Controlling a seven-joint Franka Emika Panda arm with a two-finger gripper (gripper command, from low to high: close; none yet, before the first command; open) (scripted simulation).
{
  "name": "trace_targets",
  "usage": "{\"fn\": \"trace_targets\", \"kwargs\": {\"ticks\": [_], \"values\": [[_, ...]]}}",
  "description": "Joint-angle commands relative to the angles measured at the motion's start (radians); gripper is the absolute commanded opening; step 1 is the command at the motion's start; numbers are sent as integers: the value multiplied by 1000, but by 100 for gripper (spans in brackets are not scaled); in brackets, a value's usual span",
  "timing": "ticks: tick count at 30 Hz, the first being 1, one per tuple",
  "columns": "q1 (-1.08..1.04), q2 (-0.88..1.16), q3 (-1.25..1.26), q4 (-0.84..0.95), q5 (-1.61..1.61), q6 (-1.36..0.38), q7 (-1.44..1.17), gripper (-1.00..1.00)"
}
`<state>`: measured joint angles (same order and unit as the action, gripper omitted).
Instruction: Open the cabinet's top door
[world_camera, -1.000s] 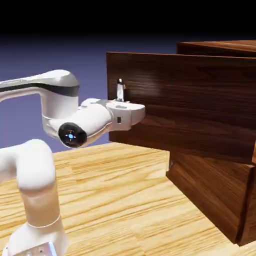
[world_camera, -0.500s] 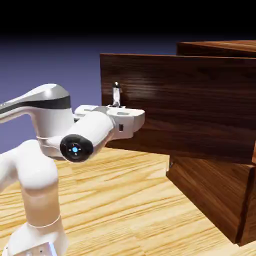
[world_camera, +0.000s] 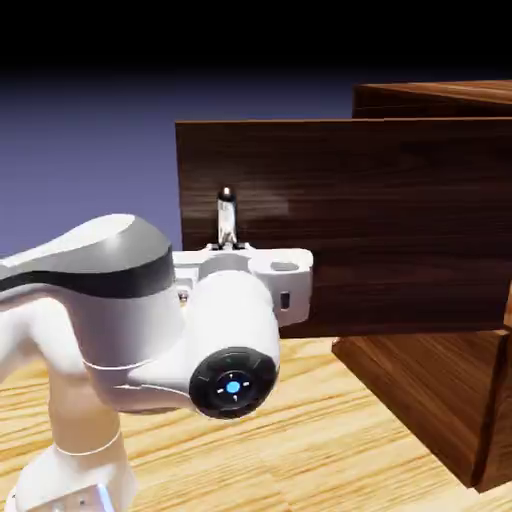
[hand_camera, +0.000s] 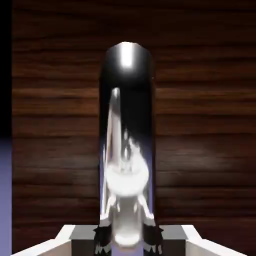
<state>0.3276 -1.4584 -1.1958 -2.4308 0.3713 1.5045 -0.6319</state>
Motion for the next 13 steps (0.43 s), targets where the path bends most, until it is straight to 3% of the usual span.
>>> {"fn": "trace_targets", "kwargs": {"ticks": [1,13], "values": [[26,3,-13,36,-9,-30,3,-100],[323,11,-114,440,-66,-350,49,-100]]}}
